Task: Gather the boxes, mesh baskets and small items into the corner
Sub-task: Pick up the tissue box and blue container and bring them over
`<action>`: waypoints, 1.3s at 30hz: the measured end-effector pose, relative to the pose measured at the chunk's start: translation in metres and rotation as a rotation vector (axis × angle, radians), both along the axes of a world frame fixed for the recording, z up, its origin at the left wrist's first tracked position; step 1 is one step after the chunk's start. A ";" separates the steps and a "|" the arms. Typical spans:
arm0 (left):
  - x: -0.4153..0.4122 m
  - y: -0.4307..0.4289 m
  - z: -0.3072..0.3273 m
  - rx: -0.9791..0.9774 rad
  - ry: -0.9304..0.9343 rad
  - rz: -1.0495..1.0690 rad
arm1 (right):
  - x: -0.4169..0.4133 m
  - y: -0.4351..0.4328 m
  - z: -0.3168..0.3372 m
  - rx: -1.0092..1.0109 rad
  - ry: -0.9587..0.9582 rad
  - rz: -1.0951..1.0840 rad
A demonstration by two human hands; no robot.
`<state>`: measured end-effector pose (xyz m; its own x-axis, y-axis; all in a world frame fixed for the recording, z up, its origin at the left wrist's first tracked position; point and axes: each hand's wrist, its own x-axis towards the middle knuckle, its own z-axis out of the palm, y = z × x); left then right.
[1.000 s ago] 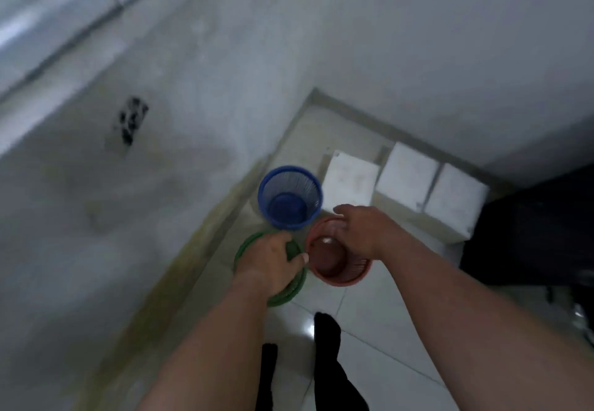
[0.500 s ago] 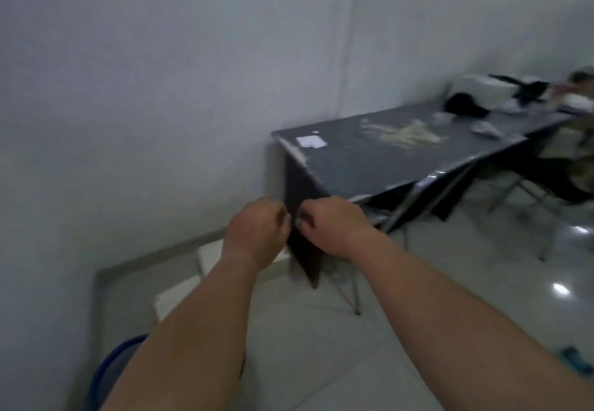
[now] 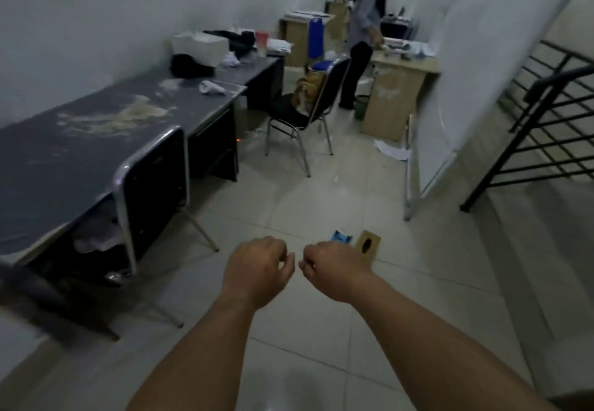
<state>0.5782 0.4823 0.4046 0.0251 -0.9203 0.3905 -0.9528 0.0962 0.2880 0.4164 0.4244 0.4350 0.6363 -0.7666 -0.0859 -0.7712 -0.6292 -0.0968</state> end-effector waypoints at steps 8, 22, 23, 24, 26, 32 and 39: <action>-0.041 -0.135 -0.044 0.277 -0.058 -0.158 | -0.069 -0.099 -0.039 0.128 0.069 -0.258; 0.000 -0.394 -0.074 0.680 -0.275 -0.351 | -0.086 -0.301 -0.084 0.589 0.172 -0.773; -0.007 -0.410 -0.077 0.708 -0.291 -0.366 | -0.091 -0.314 -0.089 0.606 0.158 -0.792; -0.016 -0.426 -0.082 0.733 -0.305 -0.384 | -0.096 -0.328 -0.094 0.621 0.146 -0.808; -0.036 -0.459 -0.094 0.769 -0.325 -0.428 | -0.110 -0.358 -0.106 0.643 0.128 -0.835; -0.097 -0.566 -0.154 0.855 -0.287 -0.475 | -0.151 -0.472 -0.175 0.709 0.048 -0.862; -0.143 -0.676 -0.279 0.969 -0.166 -0.405 | -0.172 -0.589 -0.301 0.849 -0.018 -0.827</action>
<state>0.4348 -0.1939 0.1258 -0.3396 -0.7681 -0.5429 -0.9353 0.2144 0.2816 0.2448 -0.1645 0.1342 -0.0191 -0.6475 -0.7618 -0.9077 0.3307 -0.2584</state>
